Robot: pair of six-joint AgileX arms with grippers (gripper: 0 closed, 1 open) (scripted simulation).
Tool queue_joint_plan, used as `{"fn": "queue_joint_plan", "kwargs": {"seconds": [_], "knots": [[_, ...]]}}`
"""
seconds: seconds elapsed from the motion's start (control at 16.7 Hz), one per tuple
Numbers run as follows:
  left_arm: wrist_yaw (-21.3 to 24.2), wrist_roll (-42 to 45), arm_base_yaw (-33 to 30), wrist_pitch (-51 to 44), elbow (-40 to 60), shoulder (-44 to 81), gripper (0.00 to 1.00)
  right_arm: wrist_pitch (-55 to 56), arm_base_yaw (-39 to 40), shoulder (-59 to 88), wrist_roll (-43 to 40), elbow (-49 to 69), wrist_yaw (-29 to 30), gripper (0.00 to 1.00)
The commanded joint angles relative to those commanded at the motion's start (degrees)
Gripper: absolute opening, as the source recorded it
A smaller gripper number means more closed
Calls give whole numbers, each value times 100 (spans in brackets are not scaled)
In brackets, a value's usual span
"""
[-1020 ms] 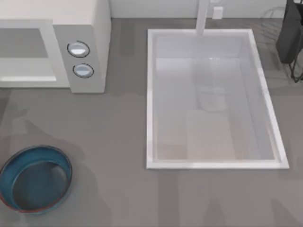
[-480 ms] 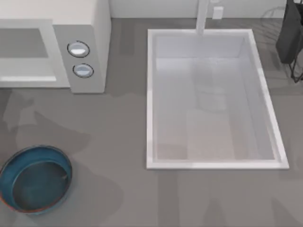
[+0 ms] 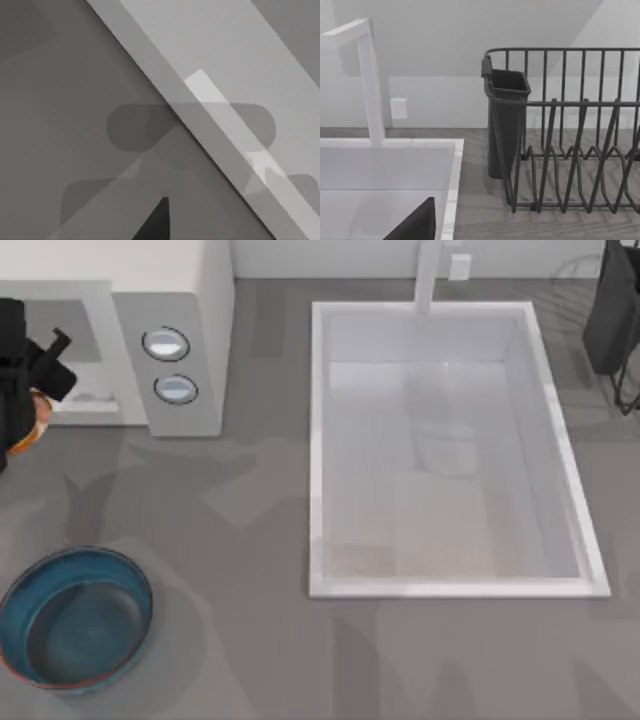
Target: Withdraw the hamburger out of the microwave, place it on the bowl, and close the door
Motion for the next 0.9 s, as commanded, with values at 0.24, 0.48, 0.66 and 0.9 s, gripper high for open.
{"fn": "queue_joint_plan", "kwargs": {"seconds": [0.24, 0.48, 0.66, 0.9], "knots": [[-646, -2992, -936, -2678, 1150, 655, 0, 0, 0, 0, 0, 0, 0, 100], [-1287, -6001, -1873, -5326, 1994, 1413, 0, 0, 0, 0, 0, 0, 0, 100], [-1720, -8015, -2519, -7089, 2375, 2035, 0, 0, 0, 0, 0, 0, 0, 100], [-2184, -9952, -3214, -8877, 2593, 2811, 0, 0, 0, 0, 0, 0, 0, 100]]}}
